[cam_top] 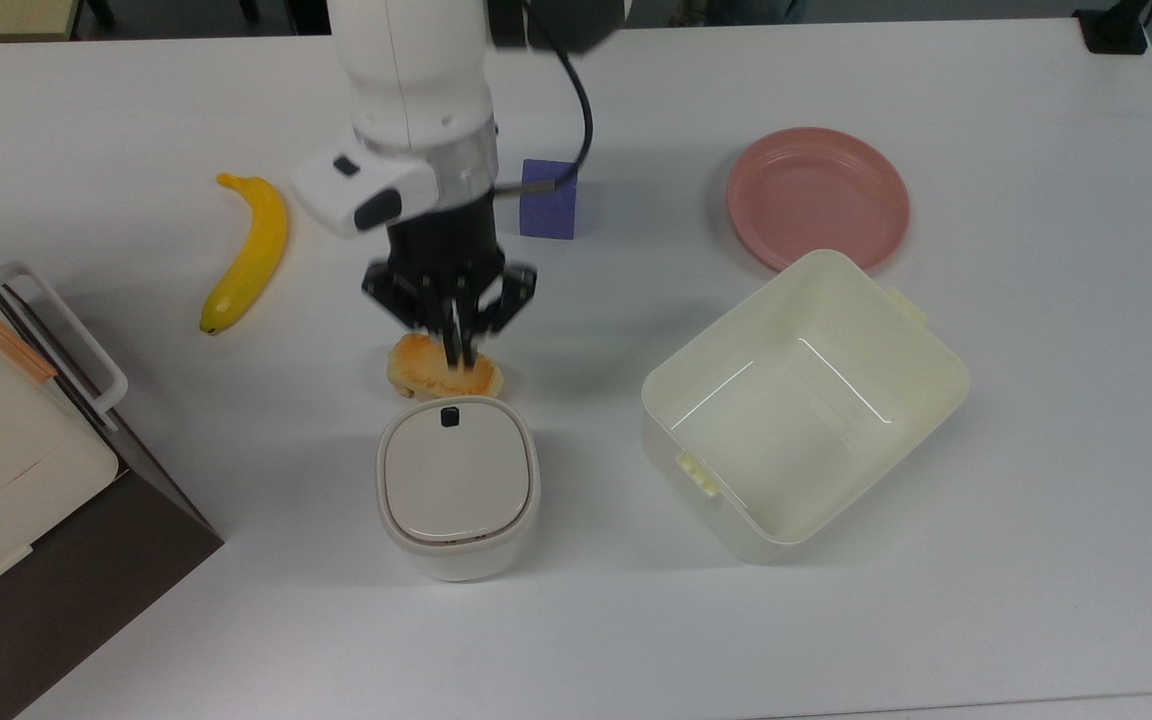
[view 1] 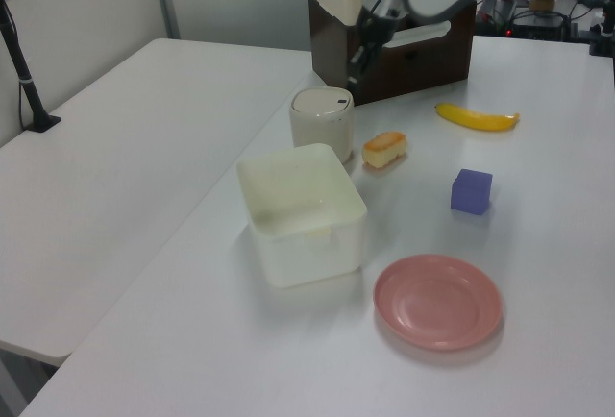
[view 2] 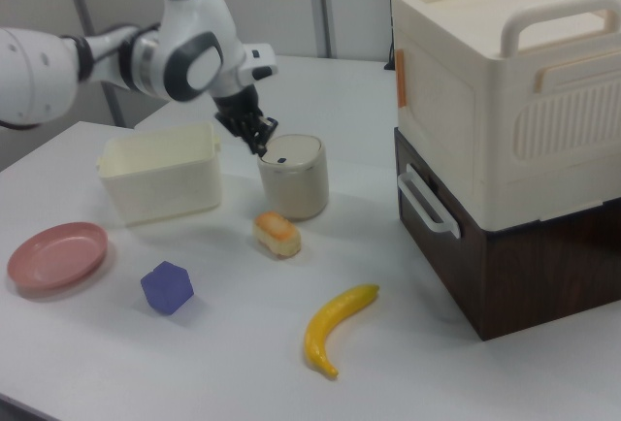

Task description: Close the trash can

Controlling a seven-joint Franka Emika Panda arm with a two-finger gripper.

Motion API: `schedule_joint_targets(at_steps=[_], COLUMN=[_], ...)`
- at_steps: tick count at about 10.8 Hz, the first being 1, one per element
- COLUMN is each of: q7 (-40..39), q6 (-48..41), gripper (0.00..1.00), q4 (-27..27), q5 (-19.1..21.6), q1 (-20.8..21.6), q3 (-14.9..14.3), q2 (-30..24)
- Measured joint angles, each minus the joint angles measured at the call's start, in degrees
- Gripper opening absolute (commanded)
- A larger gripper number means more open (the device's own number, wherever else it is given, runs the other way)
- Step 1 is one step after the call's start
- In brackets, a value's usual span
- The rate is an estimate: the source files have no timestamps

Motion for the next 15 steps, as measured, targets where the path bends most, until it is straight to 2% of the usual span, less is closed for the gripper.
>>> schedule_joint_targets(at_steps=[1,3,6,8,11,15], q7=[-0.4,-1.7,-2.0,-2.1,-1.6,6.4], q6=[-7.6,-21.6,-31.2,-33.1,-33.1,-32.5], gripper=[1.0,1.0,1.0,1.0,1.0,1.0], q4=[-0.3,-0.6,-1.5,-1.7,-2.0,-2.8], q5=[0.0,-1.1,-5.4,-7.0,-7.2,-8.5], q1=[0.0,0.0,0.0,0.0,-0.5,-1.9], q3=[0.0,0.0,0.0,0.0,1.0,4.0], q2=[-2.8,-8.1,-12.3,-13.4,-14.1,-14.2])
